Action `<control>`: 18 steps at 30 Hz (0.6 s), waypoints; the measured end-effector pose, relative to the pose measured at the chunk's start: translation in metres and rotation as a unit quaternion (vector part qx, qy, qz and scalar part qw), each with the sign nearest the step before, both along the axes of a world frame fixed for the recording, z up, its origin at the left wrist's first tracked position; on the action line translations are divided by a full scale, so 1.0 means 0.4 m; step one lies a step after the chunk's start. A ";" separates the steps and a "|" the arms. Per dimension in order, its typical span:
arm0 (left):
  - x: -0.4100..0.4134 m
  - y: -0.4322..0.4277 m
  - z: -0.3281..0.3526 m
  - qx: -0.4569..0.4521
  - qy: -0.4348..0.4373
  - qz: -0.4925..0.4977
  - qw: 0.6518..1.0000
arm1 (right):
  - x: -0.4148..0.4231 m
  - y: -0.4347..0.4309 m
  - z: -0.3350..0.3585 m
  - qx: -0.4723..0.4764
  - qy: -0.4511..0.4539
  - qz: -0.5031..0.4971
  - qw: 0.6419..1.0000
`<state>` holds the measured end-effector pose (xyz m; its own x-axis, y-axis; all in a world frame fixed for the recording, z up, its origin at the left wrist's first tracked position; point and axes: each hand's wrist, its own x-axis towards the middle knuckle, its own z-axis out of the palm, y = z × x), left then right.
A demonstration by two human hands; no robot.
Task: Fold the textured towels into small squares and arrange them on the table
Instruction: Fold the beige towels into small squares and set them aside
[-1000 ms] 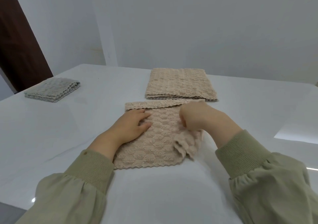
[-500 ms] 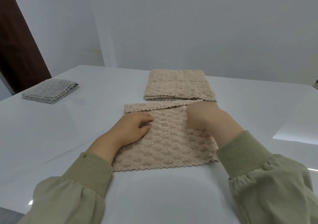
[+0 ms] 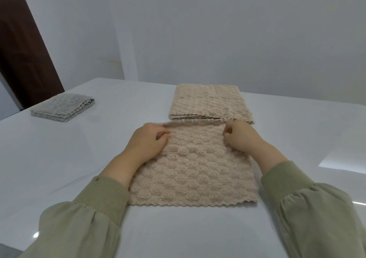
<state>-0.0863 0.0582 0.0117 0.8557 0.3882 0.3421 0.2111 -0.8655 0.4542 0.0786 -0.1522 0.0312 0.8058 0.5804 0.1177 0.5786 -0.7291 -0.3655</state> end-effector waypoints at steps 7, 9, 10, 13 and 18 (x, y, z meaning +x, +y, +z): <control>0.001 0.071 -0.030 -0.033 0.117 0.037 0.992 | 0.029 -0.006 -0.052 0.032 -0.069 -0.124 0.989; -0.002 0.060 -0.027 -0.027 0.106 0.023 0.994 | 0.027 -0.018 -0.038 -0.045 -0.076 -0.165 0.982; -0.002 0.053 -0.028 -0.002 0.123 0.015 0.992 | 0.025 -0.022 -0.030 -0.079 -0.067 -0.167 0.980; 0.001 0.032 -0.038 0.070 0.198 -0.007 0.978 | 0.027 -0.017 -0.003 -0.094 0.027 -0.128 0.987; -0.007 0.026 -0.036 0.071 0.234 0.021 0.969 | 0.014 -0.035 0.057 0.106 0.203 -0.068 0.971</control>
